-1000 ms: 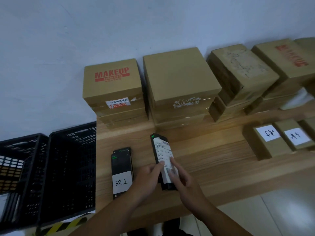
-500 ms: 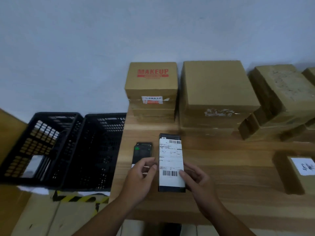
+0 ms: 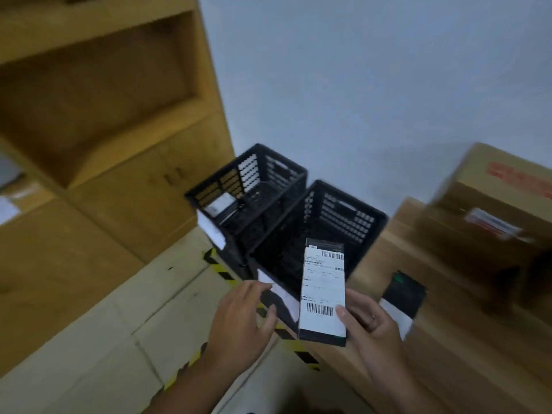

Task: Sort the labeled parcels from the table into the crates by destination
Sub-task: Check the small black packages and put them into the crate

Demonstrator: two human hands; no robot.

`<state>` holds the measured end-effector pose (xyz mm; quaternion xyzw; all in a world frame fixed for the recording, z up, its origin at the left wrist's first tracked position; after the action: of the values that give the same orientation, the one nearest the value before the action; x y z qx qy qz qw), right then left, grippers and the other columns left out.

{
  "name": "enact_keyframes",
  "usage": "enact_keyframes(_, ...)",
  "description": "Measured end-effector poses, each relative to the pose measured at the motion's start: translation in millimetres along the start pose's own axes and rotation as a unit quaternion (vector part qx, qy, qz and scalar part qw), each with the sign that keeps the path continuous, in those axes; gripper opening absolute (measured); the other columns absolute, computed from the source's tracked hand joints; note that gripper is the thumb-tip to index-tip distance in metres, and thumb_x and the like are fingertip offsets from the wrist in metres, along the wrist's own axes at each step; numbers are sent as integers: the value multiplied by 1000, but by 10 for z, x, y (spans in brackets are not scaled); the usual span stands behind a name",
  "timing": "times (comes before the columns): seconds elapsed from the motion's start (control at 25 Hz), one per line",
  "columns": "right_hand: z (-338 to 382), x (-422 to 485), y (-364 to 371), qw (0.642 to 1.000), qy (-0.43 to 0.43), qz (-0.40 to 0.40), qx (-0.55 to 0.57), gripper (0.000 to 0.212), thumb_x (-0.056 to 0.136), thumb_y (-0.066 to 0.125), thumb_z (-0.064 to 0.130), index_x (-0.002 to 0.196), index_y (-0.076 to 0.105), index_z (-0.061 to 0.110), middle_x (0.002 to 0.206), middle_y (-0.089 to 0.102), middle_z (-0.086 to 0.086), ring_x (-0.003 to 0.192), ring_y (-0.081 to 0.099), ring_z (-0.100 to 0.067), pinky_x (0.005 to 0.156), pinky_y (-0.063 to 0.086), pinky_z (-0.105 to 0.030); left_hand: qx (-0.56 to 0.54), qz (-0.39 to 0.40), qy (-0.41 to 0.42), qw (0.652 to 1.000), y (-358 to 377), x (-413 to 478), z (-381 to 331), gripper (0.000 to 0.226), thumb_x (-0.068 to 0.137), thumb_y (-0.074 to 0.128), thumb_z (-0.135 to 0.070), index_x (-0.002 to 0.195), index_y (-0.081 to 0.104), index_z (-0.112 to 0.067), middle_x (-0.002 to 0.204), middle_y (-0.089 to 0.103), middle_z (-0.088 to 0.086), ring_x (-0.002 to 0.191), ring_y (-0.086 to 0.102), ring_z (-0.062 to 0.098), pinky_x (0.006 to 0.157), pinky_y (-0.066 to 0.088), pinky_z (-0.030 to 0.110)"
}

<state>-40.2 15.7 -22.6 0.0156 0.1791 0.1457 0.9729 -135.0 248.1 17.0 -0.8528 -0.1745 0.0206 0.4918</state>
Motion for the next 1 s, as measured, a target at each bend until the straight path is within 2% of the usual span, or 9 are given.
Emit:
enact_keyframes(0.2,28,35,1091,995,22,96,-34,34,87,77,15,117,69,28,102,80,-2,96,76,-20,82,62,-42,24,-65,-82,994,-560,-529,842,29,87,69,-29,115,67,-23,113,63,-10,103,61,12,89,51,34)
enact_keyframes(0.32,-2,8,1629,990,18,133,-54,32,87,78,13,113,70,30,98,80,0,92,77,-17,76,64,-38,35,-90,-132,987,-817,-778,1205,29,88,67,-31,116,67,-23,114,63,-10,105,61,12,90,49,32)
enact_keyframes(0.52,-93,44,2224,980,7,180,-87,34,86,79,16,116,69,27,98,80,0,94,76,-15,79,63,-39,40,-106,-189,975,-1034,-947,1562,30,88,69,-31,117,68,-23,114,63,-11,105,61,11,91,47,28)
enact_keyframes(0.68,-177,294,2578,972,16,212,-101,34,85,81,23,114,68,34,100,80,1,97,76,-14,83,62,-42,46,-119,-212,969,-1076,-808,1811,29,86,71,-26,114,70,-20,112,64,-9,102,62,13,89,48,31)
enact_keyframes(0.84,-165,750,2947,966,25,238,-98,40,84,82,23,121,66,28,102,80,-2,99,76,-18,85,61,-46,70,-116,-224,965,-1142,-422,2084,29,86,71,-26,114,70,-21,113,64,-9,103,62,13,90,48,31)
enact_keyframes(0.92,-106,1042,3153,964,23,247,-96,42,85,81,22,123,65,28,101,80,2,97,76,-15,82,62,-42,82,-114,-225,964,-1203,-128,2230,29,86,69,-27,114,69,-22,113,63,-9,102,61,12,90,47,29)
enact_keyframes(1.0,-6,1306,3346,962,24,255,-93,41,86,81,21,122,64,31,99,79,7,93,76,-9,74,63,-29,99,-111,-226,963,-1283,163,2337,29,87,67,-29,115,68,-22,114,62,-9,103,60,13,91,47,29)
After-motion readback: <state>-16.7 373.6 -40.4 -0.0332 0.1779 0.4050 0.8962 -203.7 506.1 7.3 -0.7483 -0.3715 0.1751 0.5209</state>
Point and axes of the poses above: each hand's wrist, its own x-axis towards the middle knuckle, its own y-axis out of the palm, z = x × y, the point moved 1 cm from there along x, towards the middle knuckle
